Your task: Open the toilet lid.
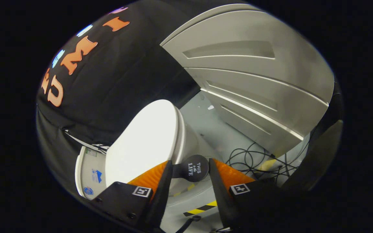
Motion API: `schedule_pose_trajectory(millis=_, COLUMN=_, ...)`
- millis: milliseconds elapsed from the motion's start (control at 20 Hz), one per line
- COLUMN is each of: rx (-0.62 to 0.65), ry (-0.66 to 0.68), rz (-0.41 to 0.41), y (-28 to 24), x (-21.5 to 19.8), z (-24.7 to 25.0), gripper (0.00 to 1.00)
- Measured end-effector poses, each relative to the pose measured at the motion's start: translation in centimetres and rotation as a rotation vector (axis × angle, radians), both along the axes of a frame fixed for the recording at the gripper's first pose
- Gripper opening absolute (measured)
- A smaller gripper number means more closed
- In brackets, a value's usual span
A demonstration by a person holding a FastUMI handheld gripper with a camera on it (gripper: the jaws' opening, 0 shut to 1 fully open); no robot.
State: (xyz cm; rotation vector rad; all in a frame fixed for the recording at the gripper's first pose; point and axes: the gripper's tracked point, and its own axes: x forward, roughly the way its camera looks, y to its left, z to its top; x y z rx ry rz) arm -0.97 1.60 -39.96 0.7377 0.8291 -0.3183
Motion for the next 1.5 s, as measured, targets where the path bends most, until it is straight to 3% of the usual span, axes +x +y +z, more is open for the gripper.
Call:
schedule_pose_trajectory(millis=150, rx=0.012, ry=-0.007, rz=0.001, y=0.3, x=0.0, z=0.3, gripper=0.60)
schedule_pose_trajectory(millis=250, rx=0.019, ry=-0.010, rz=0.009, y=0.3, x=0.0, z=0.5, gripper=0.59)
schedule_pose_trajectory(millis=450, rx=0.047, ry=-0.012, rz=0.043, y=0.9, x=-0.5, z=1.1, gripper=0.42)
schedule_pose_trajectory(millis=550, rx=0.047, ry=-0.033, rz=0.046, y=0.8, x=-0.2, z=1.0, gripper=0.40)
schedule_pose_trajectory(millis=600, rx=0.045, ry=-0.037, rz=0.041, y=0.8, x=-0.1, z=1.2, gripper=0.34)
schedule_pose_trajectory(millis=650, rx=0.043, ry=-0.052, rz=0.027, y=0.7, x=-0.2, z=1.8, gripper=0.34)
schedule_pose_trajectory(millis=750, rx=0.050, ry=-0.088, rz=-0.024, y=0.3, x=0.6, z=2.1, gripper=0.19)
schedule_pose_trajectory(millis=850, rx=0.047, ry=-0.139, rz=-0.064, y=0.2, x=1.0, z=2.6, gripper=0.11)
schedule_pose_trajectory(millis=1050, rx=0.070, ry=-0.223, rz=-0.138, y=0.1, x=0.2, z=3.3, gripper=0.08)
schedule_pose_trajectory(millis=1150, rx=-0.065, ry=-0.304, rz=-0.183, y=-1.2, x=2.3, z=4.0, gripper=0.08)
schedule_pose_trajectory(millis=1250, rx=-0.160, ry=-0.329, rz=-0.169, y=-1.1, x=3.8, z=4.7, gripper=0.08)
schedule_pose_trajectory(millis=1500, rx=-0.262, ry=-0.427, rz=-0.126, y=0.8, x=5.2, z=12.2, gripper=0.08)
